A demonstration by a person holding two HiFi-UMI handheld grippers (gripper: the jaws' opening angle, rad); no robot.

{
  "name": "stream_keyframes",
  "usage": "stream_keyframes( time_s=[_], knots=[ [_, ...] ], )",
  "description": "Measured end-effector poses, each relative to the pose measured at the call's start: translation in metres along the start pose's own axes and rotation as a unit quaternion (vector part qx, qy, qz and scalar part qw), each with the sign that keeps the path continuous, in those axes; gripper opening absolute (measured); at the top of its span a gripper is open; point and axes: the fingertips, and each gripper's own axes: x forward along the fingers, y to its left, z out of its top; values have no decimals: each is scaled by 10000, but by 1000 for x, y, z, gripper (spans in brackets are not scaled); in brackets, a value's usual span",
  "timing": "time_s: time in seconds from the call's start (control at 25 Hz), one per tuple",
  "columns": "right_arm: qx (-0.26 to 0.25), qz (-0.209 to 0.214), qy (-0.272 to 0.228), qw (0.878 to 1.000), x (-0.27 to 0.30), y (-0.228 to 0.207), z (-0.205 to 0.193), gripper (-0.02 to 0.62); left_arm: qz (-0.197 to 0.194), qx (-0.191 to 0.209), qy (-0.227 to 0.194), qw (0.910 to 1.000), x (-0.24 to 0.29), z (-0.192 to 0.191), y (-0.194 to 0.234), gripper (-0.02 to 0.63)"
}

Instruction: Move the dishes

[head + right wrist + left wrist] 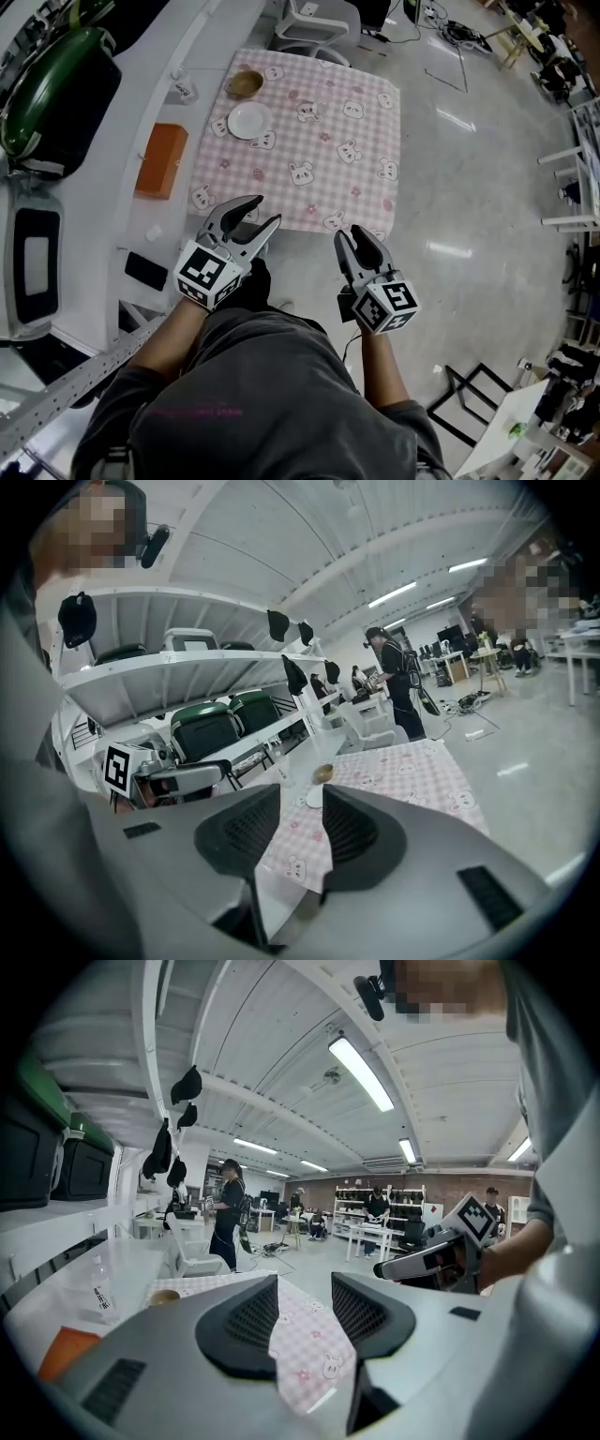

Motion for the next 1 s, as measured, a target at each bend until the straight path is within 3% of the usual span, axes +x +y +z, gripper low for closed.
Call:
stream_keyframes(
  time_s=[0.68,1.0],
  knots=[
    [53,-329,147,9993,125,-19,50,123,-285,-162,-9,9995,66,34,130,178],
    [98,-488,111,9987,163,-23,70,124,-429,-289,-12,9987,83,47,163,178]
  ],
)
